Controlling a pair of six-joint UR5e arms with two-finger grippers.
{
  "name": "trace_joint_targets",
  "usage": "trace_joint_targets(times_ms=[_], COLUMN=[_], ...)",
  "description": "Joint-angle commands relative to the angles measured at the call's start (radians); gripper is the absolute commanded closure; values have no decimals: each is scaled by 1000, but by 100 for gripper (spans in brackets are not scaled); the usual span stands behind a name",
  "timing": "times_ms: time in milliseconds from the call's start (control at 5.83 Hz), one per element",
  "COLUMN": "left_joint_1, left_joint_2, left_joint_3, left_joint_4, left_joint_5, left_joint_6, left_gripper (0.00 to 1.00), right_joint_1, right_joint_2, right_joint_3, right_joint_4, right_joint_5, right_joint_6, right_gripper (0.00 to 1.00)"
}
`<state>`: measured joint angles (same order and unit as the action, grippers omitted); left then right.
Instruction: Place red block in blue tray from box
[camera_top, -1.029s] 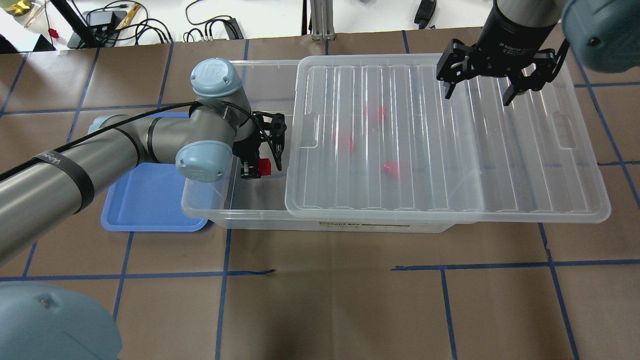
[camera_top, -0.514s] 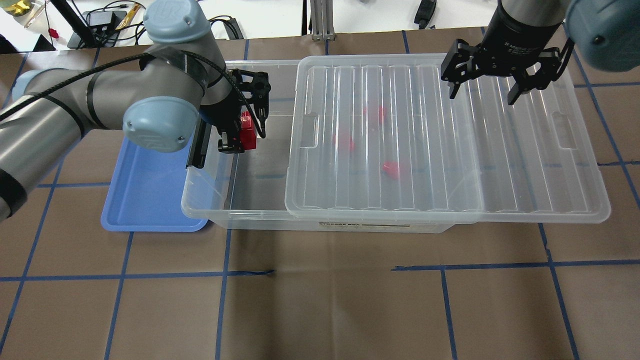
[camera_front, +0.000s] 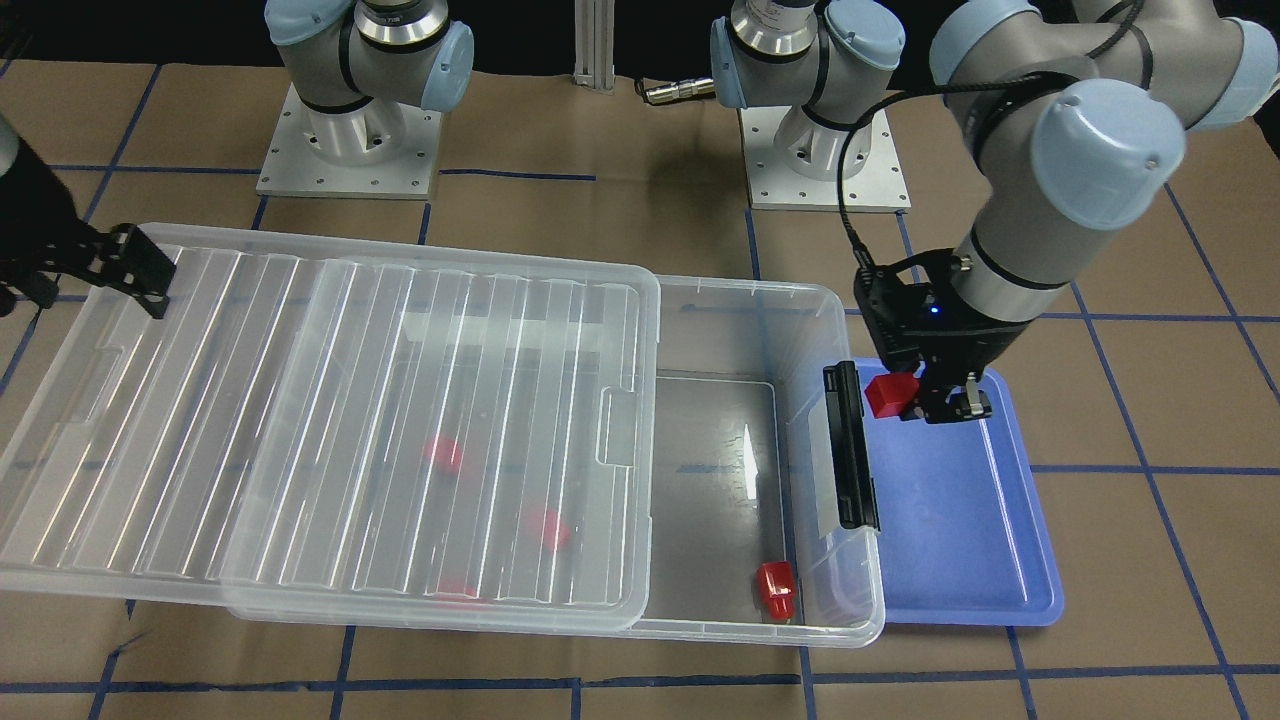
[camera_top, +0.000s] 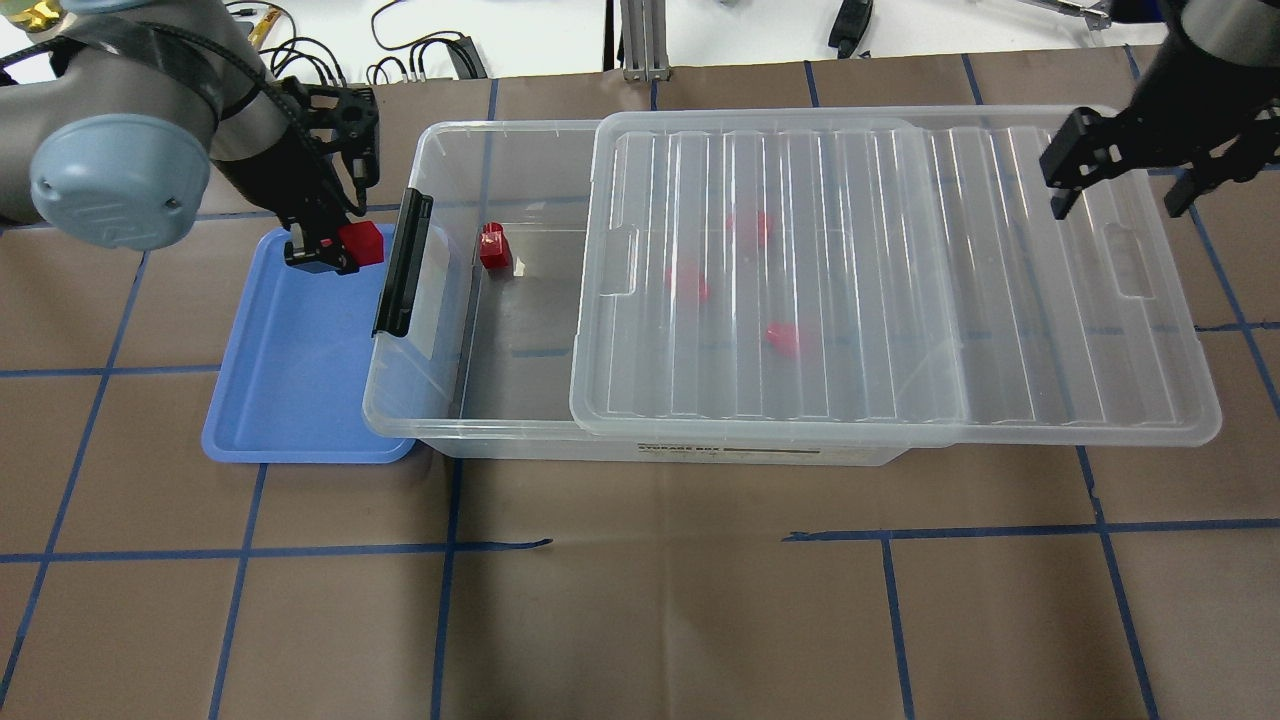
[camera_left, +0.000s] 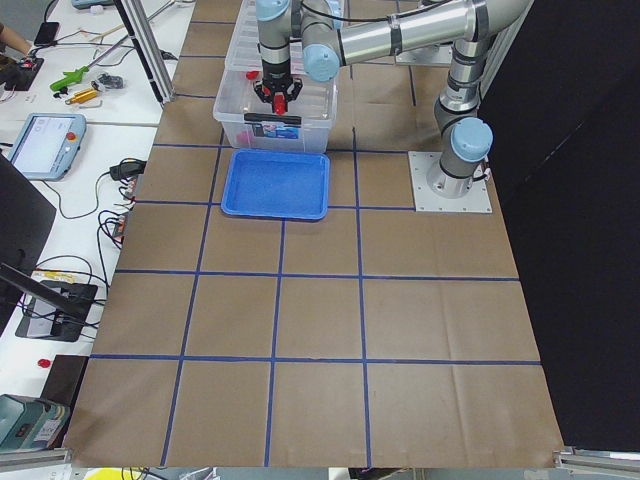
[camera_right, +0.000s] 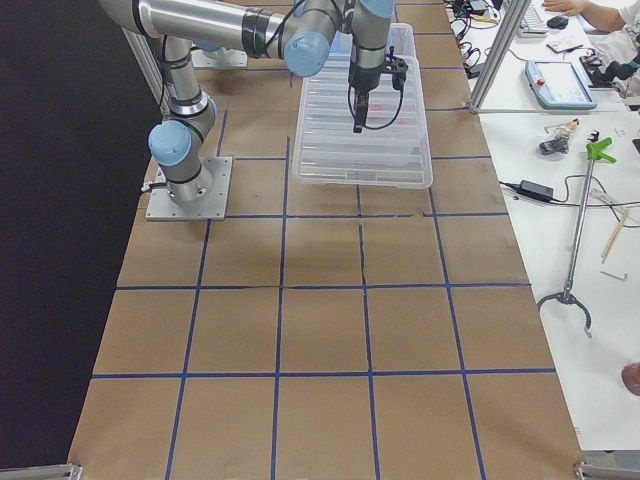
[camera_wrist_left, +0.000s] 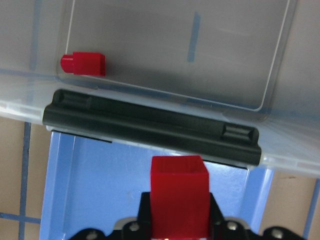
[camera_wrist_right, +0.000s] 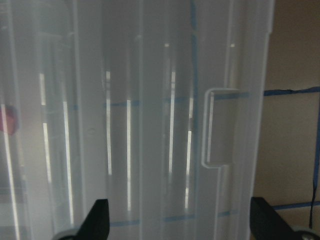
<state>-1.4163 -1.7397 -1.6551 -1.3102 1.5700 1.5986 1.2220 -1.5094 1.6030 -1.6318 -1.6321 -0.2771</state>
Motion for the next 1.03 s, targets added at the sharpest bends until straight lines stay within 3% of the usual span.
trace_joint_targets(times_ms=[0, 171, 514, 857], left_joint_1=[130, 155, 158, 158], left_joint_2=[-24, -34, -128, -214], left_joint_3=[-35, -88, -228, -261], left_joint_4=[3, 41, 327, 445], left_joint_5=[-4, -5, -7, -8], left_joint_6=[206, 228, 315, 319], left_gripper=[88, 87, 87, 81], right_joint_1=[-198, -256, -289, -266], right_joint_2=[49, 96, 127, 89], right_joint_3=[81, 100, 126, 181], right_joint_4=[-156, -293, -303, -298], right_joint_5=[-21, -91, -81, 54], right_joint_6=[-198, -271, -292, -268], right_gripper=[0, 0, 0, 0])
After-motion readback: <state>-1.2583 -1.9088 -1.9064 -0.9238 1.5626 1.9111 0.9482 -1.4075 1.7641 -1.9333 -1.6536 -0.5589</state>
